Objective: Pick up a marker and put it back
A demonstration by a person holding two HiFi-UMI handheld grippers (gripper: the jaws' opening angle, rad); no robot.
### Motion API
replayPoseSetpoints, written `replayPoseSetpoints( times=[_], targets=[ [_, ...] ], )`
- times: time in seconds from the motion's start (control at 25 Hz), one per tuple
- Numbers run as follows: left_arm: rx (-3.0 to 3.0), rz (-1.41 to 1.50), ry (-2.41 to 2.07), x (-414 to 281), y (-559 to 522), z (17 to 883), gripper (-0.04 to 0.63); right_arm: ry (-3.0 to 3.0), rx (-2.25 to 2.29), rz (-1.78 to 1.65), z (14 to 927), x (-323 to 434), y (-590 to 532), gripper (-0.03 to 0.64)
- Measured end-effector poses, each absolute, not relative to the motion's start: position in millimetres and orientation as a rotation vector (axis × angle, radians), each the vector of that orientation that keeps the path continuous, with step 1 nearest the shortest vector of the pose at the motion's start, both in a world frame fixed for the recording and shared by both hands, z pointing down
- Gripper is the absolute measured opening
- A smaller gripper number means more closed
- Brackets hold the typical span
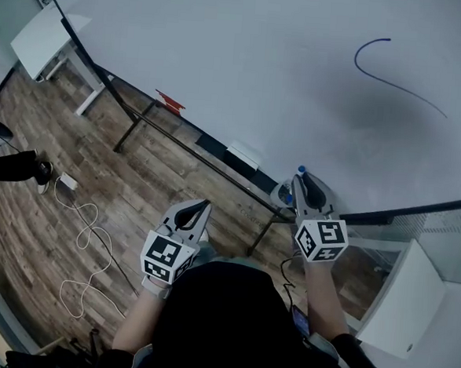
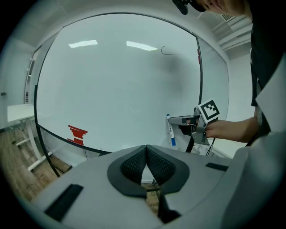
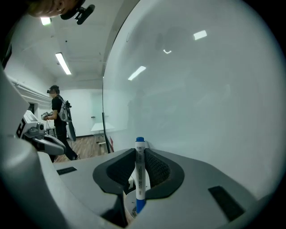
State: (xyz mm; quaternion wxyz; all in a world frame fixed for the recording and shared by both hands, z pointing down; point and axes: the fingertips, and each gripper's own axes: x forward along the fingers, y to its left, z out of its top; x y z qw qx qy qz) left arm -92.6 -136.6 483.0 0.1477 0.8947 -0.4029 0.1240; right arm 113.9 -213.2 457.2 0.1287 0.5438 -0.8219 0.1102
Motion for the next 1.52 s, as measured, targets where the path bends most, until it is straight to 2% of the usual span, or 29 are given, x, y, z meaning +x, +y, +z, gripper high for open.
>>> replayPoseSetpoints(
  times=[0.68,1.52],
  targets=[
    [2.498,0.367,-1.206,-114.5,-122.3,502.0,0.02,-2.278,1.442,0.401,524.8,98.8,-208.4,0.094],
    [2.509,0.365,-1.175,-107.9,-112.2,507.5,0.021,-2.253,1.436,0.382,525.8,97.2,-199.5,0.1]
  ],
)
